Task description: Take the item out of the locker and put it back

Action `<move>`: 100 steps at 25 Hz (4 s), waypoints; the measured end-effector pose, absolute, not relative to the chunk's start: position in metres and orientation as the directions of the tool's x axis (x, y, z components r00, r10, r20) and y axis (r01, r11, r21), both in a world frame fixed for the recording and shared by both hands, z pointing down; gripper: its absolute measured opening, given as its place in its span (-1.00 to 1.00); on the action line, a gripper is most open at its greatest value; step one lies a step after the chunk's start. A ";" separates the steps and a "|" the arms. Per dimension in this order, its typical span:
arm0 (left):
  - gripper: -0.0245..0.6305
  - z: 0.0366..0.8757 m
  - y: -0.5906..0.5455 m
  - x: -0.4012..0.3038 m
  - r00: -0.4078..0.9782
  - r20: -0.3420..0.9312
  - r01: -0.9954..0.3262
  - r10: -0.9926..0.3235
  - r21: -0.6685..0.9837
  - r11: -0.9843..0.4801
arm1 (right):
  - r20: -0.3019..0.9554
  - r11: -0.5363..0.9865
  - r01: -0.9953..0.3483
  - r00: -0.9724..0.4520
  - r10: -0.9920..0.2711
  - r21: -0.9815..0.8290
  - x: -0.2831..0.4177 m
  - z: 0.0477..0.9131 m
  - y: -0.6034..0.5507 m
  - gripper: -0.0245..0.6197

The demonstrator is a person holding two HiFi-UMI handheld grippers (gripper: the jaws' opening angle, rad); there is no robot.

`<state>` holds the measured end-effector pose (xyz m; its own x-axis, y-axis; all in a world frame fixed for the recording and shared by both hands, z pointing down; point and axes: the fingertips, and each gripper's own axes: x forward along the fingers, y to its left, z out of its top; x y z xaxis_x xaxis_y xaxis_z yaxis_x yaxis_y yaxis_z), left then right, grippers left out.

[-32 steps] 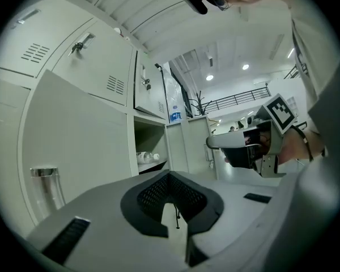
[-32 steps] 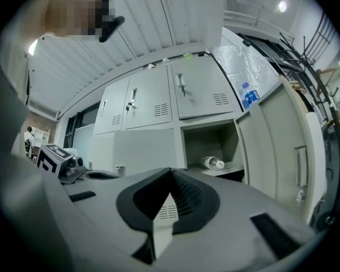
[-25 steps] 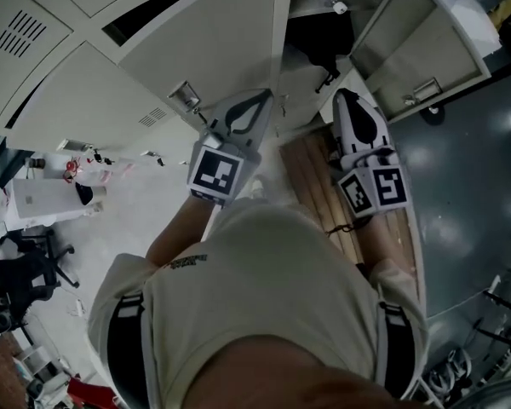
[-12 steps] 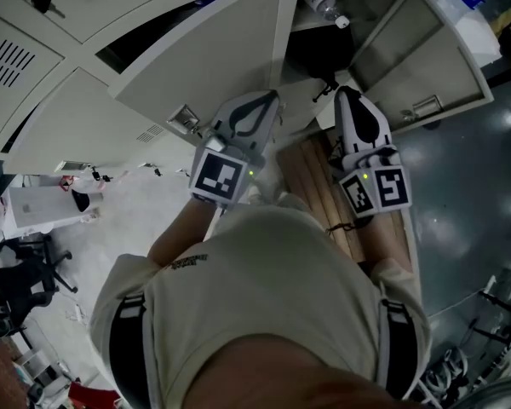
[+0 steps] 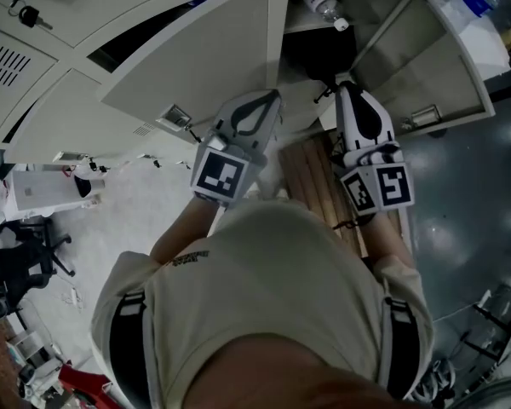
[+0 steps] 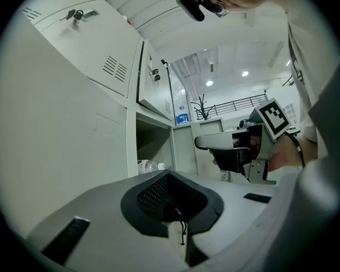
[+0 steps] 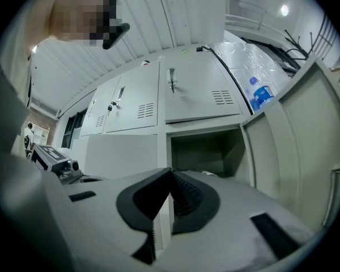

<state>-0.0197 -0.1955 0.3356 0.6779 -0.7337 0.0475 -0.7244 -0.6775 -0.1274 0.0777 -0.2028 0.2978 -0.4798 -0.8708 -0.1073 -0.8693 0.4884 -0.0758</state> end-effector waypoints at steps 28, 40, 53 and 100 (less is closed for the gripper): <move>-0.88 0.283 -0.291 0.031 0.656 -0.076 -0.748 -0.751 -0.193 -0.634 | -0.039 0.418 -0.904 -0.422 -0.906 0.090 0.098 0.289 -0.347 0.15; -0.89 0.310 -0.319 0.059 0.685 -0.042 -0.725 -0.727 -0.139 -0.675 | 0.148 0.413 -0.907 -0.399 -0.905 0.083 0.094 0.349 -0.422 0.31; -0.89 0.328 -0.323 0.064 0.693 -0.006 -0.718 -0.721 -0.109 -0.688 | 0.204 0.417 -0.909 -0.407 -0.890 0.004 0.094 0.376 -0.441 0.01; -0.89 0.299 -0.215 0.010 0.671 -0.022 -0.735 -0.741 -0.156 -0.660 | -0.018 0.464 -0.885 -0.463 -0.886 -0.043 0.143 0.297 -0.202 -0.01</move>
<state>0.0096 -0.2147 0.2990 0.6708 -0.7413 -0.0219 -0.7347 -0.6602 -0.1560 0.1432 -0.2016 0.2966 -0.4633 -0.8860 -0.0183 -0.8850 0.4636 -0.0434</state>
